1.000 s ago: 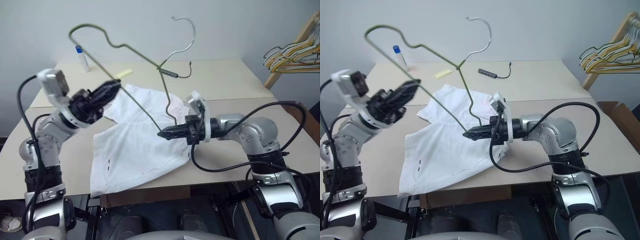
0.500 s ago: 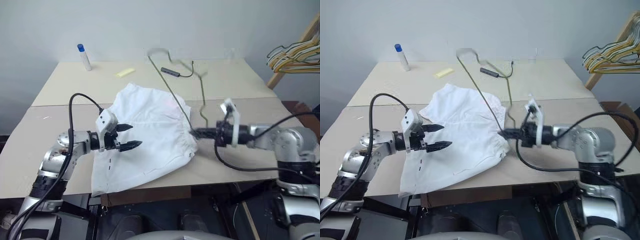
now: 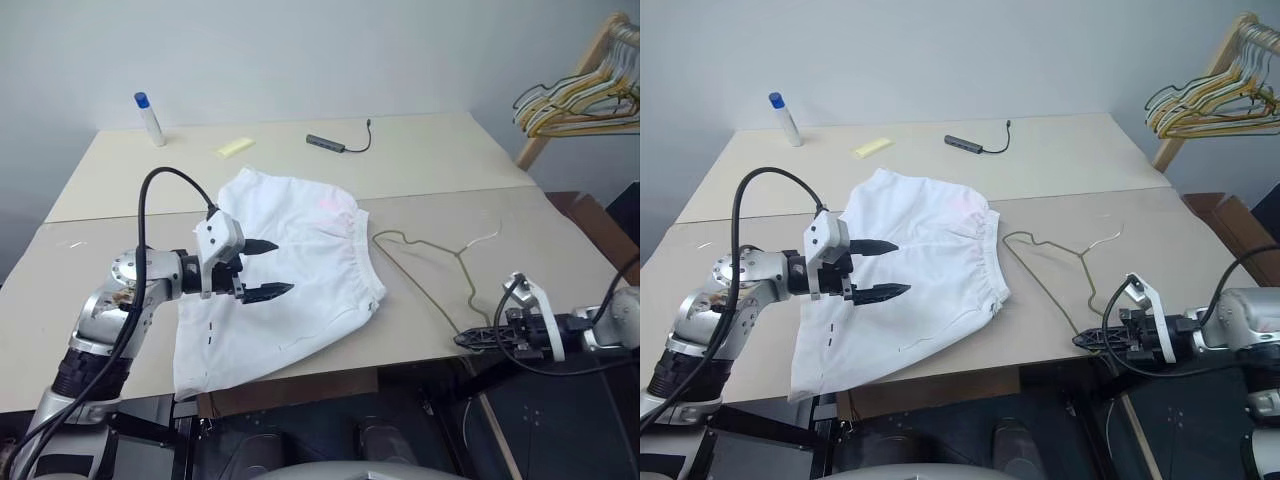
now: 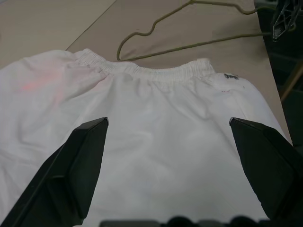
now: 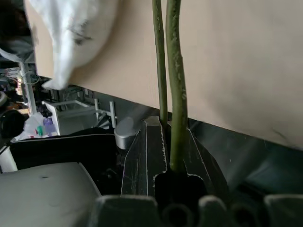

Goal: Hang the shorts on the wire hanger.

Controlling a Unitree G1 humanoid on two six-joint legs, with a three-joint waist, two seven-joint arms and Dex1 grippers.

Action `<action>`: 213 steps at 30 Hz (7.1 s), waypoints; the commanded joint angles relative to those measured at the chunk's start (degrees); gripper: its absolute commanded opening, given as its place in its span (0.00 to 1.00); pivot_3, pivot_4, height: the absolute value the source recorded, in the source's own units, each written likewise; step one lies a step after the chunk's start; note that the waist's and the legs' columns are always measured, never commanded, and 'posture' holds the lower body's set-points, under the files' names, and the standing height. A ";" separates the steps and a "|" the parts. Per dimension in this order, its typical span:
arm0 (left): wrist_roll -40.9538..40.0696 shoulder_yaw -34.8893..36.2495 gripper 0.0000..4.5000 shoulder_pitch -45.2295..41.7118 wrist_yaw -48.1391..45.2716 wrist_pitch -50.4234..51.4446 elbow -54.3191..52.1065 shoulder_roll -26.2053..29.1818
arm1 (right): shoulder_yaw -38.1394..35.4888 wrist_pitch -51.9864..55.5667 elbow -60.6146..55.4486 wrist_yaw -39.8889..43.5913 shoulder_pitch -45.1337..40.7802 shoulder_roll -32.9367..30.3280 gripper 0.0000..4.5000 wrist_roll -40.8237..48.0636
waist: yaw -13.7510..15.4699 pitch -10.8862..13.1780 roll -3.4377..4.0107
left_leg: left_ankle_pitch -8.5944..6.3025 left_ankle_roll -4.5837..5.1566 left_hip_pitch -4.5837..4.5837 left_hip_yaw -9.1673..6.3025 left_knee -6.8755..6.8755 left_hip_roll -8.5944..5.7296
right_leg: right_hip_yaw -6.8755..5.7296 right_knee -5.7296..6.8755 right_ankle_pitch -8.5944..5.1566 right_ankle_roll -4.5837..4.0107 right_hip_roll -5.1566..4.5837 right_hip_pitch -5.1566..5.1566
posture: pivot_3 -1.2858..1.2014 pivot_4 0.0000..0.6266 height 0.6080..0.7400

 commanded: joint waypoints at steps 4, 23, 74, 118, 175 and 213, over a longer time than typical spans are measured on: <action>0.31 0.30 0.99 -0.08 0.39 0.51 -2.13 0.42 | 3.32 -6.37 5.88 5.03 -6.73 2.85 0.00 -5.12 | 0.24 0.00 0.00 | 0.00 0.00 -0.03 0.00 0.01 0.00 | 0.01 0.02 0.00 0.01 0.01 -0.04 | 0.51 0.00 1.00; 0.60 0.49 0.99 2.54 2.01 1.19 -4.04 -0.23 | 11.96 -18.92 23.88 18.29 -21.28 11.02 0.00 -20.08 | 1.84 -0.02 0.03 | 0.00 -0.01 -0.09 0.00 0.11 -0.03 | -0.01 0.11 0.05 0.03 -0.03 -0.08 | 0.53 0.00 1.00; -4.87 12.38 0.99 -26.36 -17.13 -9.12 23.55 10.49 | 8.08 -42.18 -20.87 0.44 -21.86 21.54 0.00 -38.74 | 0.00 -0.04 0.21 | -0.02 -0.02 -0.24 0.06 0.67 -0.08 | -0.18 0.70 0.01 0.07 -0.06 -0.17 | 0.51 0.00 1.00; 11.01 -6.89 0.00 -36.86 -31.27 -23.99 44.23 7.31 | 10.02 -50.63 -24.89 -5.17 -18.84 19.90 0.32 -41.64 | -0.20 -0.04 0.21 | -0.07 0.07 -0.46 0.15 0.84 -0.03 | -0.16 0.76 -0.04 0.14 -0.07 -0.32 | 0.49 0.00 1.00; 11.06 -3.32 0.00 -33.76 -28.81 -21.70 42.00 10.41 | -3.41 -33.00 -17.96 -22.19 -12.95 23.22 0.01 -29.11 | -0.75 -0.05 0.18 | -0.11 0.14 -0.44 -0.10 0.86 -0.04 | -0.13 0.83 -0.03 0.16 -0.09 -0.27 | 0.51 0.00 1.00; 12.32 -0.62 0.00 -36.26 -27.51 -21.27 39.04 4.45 | 8.39 -39.12 -30.08 -15.81 -29.08 17.24 0.46 -37.19 | -1.15 -0.05 0.19 | -0.15 0.21 -0.52 -0.05 0.91 -0.04 | -0.12 0.85 -0.04 0.18 -0.12 -0.34 | 0.50 0.00 1.00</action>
